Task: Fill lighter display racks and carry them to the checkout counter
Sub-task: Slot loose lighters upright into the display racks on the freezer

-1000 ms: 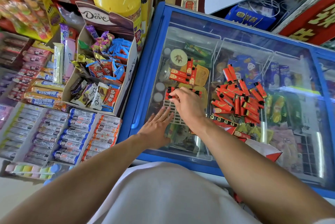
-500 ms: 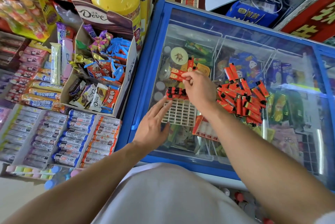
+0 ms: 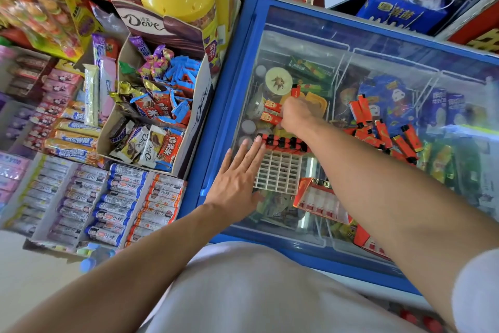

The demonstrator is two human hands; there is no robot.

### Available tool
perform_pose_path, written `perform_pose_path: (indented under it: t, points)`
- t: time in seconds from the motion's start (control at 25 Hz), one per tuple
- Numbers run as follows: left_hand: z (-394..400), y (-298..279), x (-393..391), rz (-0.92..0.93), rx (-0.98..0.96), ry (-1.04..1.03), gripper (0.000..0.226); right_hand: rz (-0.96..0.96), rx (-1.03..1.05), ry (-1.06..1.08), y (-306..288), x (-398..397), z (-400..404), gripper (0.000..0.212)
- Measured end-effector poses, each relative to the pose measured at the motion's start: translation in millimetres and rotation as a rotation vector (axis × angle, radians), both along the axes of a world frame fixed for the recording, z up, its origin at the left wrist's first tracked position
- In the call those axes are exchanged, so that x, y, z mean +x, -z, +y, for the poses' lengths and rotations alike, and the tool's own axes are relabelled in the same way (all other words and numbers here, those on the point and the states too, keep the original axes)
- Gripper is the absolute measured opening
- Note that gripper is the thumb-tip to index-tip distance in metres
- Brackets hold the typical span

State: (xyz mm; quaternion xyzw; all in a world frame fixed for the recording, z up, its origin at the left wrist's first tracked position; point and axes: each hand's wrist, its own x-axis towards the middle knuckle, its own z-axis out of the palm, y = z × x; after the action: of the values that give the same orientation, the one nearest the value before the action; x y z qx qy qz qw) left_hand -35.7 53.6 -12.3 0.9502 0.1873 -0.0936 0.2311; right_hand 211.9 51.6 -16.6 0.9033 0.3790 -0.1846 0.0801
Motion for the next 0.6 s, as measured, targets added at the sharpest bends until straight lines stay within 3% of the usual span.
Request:
perform_pose_path:
  t: [0.12,0.24,0.4,0.52,0.6]
  points:
    - [-0.9,-2.8,-0.9,-0.016,-0.006,0.001,0.093,-0.010,0.061,-0.020,-7.9,-2.5,-4.5,0.014]
    - [-2.2,4.8,-3.5,-0.076,0.002,-0.019,0.090,0.060,0.353,0.022,-43.4,-15.3,-27.4,0.014]
    - [-7.9,18.2,-8.9,-0.148,-0.151,-0.107,0.100,0.264,0.665,0.119,-84.6,-42.2,-80.8,0.023]
    - [-11.8,24.2,-12.2,-0.096,-0.323,-0.202,0.103,0.318,0.645,0.082,-90.4,-58.0,-110.9,0.039]
    - [-12.4,31.9,-17.4,0.054,-0.272,-0.109,0.102,0.319,0.539,0.024,-88.3,-67.8,-115.8,0.041]
